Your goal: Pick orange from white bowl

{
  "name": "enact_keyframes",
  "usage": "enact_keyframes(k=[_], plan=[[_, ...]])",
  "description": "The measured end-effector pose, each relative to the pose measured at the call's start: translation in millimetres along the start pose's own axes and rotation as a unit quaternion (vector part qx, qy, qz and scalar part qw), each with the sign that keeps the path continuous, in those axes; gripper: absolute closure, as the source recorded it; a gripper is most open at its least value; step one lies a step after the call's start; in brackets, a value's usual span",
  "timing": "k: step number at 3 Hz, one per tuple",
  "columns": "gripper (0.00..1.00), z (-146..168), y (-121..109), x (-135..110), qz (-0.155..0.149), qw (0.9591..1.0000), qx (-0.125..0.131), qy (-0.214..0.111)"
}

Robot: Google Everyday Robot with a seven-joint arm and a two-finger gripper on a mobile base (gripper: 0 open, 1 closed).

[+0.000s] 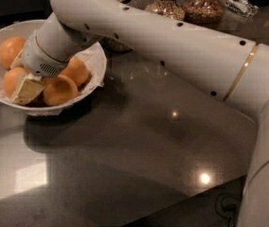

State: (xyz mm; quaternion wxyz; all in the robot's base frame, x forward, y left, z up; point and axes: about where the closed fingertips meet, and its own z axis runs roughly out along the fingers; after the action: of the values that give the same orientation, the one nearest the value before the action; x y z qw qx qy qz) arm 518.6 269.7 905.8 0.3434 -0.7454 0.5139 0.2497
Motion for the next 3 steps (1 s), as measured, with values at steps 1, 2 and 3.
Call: enact_keyframes(k=[1, 2, 3], plan=[[0.56, 0.0, 0.0, 0.0, 0.000, 1.0000, 0.000, 0.000], [0.79, 0.0, 0.0, 0.0, 0.000, 1.0000, 0.000, 0.000], [0.99, 0.1, 0.1, -0.1, 0.000, 1.0000, 0.000, 0.000]])
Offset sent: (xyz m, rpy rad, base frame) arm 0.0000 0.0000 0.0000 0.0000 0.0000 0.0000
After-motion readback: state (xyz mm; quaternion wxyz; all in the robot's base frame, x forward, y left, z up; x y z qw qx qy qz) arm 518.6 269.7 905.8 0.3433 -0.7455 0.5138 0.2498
